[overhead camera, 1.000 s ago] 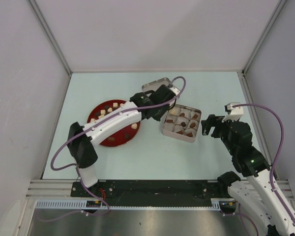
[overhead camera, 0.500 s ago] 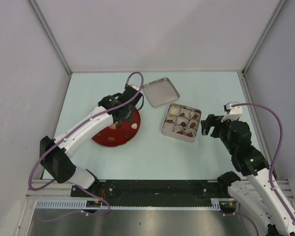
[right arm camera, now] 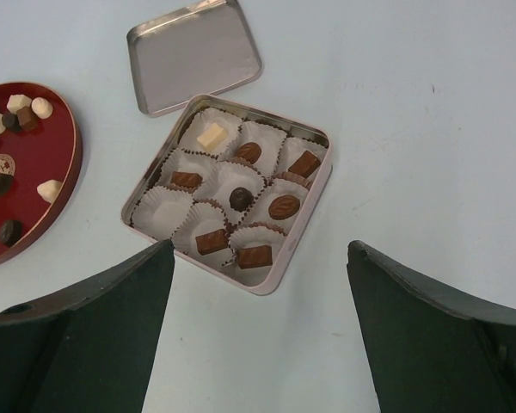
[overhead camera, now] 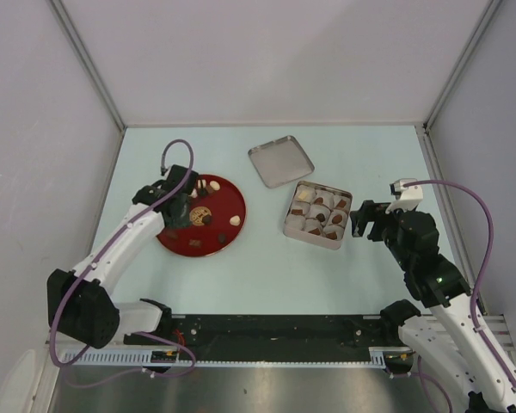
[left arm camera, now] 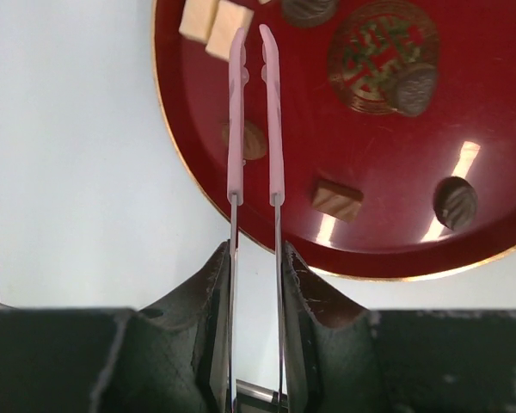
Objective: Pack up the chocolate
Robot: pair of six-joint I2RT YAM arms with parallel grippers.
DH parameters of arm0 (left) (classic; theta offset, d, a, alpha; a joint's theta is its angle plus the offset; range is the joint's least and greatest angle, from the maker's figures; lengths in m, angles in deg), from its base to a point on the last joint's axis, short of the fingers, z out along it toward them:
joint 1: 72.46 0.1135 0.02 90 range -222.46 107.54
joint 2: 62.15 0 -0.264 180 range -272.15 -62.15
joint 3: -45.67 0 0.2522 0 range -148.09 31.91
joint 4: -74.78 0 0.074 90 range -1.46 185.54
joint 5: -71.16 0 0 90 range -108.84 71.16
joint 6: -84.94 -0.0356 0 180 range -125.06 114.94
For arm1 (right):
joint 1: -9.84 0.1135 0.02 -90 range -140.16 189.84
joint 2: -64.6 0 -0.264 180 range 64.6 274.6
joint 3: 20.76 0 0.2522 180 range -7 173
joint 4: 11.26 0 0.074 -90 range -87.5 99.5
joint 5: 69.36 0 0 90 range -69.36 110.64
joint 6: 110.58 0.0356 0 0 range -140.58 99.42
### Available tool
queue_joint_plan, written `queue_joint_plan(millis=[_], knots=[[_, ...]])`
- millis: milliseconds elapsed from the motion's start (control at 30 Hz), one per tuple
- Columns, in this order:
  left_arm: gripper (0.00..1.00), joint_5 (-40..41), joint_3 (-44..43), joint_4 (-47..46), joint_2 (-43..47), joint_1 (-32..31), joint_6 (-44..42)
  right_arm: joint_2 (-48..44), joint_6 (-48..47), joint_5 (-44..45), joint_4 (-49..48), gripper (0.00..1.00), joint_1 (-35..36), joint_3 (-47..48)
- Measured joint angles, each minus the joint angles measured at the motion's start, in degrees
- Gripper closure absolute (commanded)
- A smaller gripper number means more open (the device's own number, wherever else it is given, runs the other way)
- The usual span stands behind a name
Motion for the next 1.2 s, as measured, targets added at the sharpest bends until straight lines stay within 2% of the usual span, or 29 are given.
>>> queue_joint_plan(millis=[200, 400, 700, 1200], knots=[[0.69, -3.1, 4.8, -5.0, 0.7, 7.1, -0.5, 0.0, 0.0, 0.0, 0.0, 0.14, 0.2, 0.0], [0.66, -5.7, 6.4, -8.8, 0.6, 10.8, -1.6, 0.0, 0.0, 0.0, 0.0, 0.14, 0.2, 0.0], [0.65, -8.0, 7.6, -11.8, -0.7, 12.8, -2.2, 0.0, 0.0, 0.0, 0.0, 0.14, 0.2, 0.0], [0.64, -7.5, 8.6, -9.2, 2.5, 13.0, -2.1, 0.5, 0.0, 0.0, 0.0, 0.14, 0.1, 0.0]])
